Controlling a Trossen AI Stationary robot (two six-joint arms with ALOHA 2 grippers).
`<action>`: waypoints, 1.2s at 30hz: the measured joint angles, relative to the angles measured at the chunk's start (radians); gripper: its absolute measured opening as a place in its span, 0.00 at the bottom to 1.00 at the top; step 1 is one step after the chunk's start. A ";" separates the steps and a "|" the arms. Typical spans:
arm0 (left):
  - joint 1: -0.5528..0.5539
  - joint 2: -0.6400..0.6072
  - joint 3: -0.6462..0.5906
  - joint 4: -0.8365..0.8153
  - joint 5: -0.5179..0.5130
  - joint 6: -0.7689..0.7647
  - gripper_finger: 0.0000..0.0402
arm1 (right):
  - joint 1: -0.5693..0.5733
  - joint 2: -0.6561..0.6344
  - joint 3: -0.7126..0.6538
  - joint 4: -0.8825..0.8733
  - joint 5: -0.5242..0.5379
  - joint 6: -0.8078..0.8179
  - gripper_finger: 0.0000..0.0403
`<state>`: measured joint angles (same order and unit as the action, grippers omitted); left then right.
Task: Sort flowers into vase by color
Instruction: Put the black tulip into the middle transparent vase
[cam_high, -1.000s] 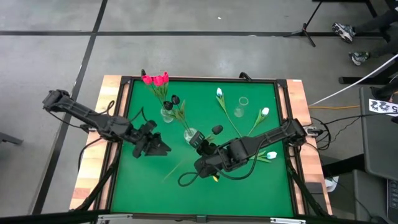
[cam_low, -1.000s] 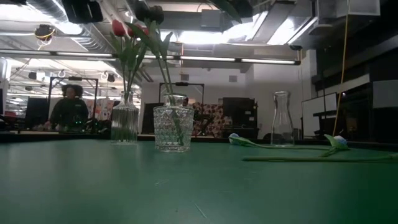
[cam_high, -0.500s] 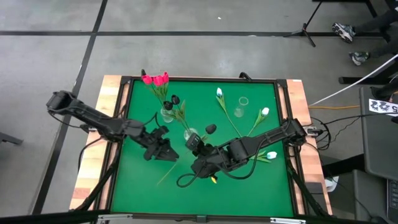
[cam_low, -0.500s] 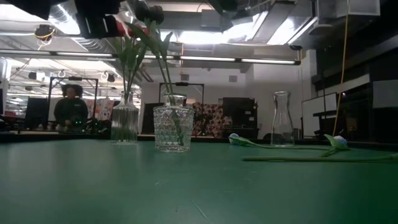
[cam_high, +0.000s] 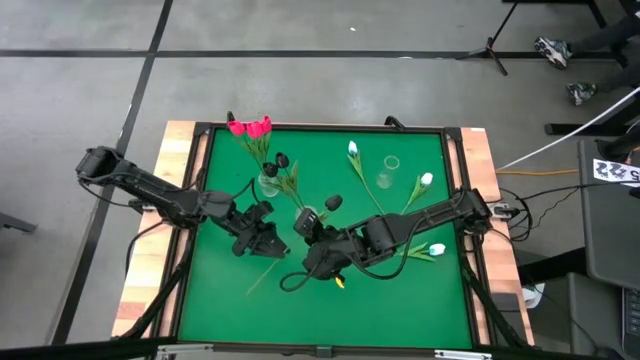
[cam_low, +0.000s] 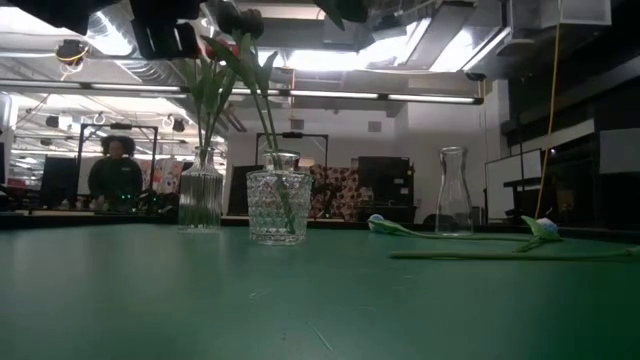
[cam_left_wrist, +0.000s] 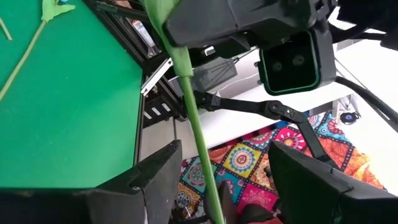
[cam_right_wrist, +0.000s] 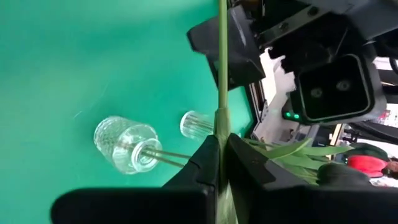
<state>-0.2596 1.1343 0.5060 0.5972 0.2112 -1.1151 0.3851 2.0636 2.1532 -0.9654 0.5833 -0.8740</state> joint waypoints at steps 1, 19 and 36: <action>0.000 0.000 0.000 0.000 0.000 0.003 0.57 | -0.001 0.000 0.000 0.008 -0.003 -0.004 0.06; 0.000 0.000 0.000 -0.003 0.013 0.065 0.17 | 0.001 0.000 0.000 0.030 -0.019 -0.047 0.06; 0.000 0.001 0.000 -0.017 -0.007 0.105 0.01 | 0.000 0.000 0.000 0.035 -0.088 -0.042 0.17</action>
<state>-0.2600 1.1355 0.5060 0.5804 0.2046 -1.0096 0.3847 2.0640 2.1532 -0.9304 0.4954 -0.9161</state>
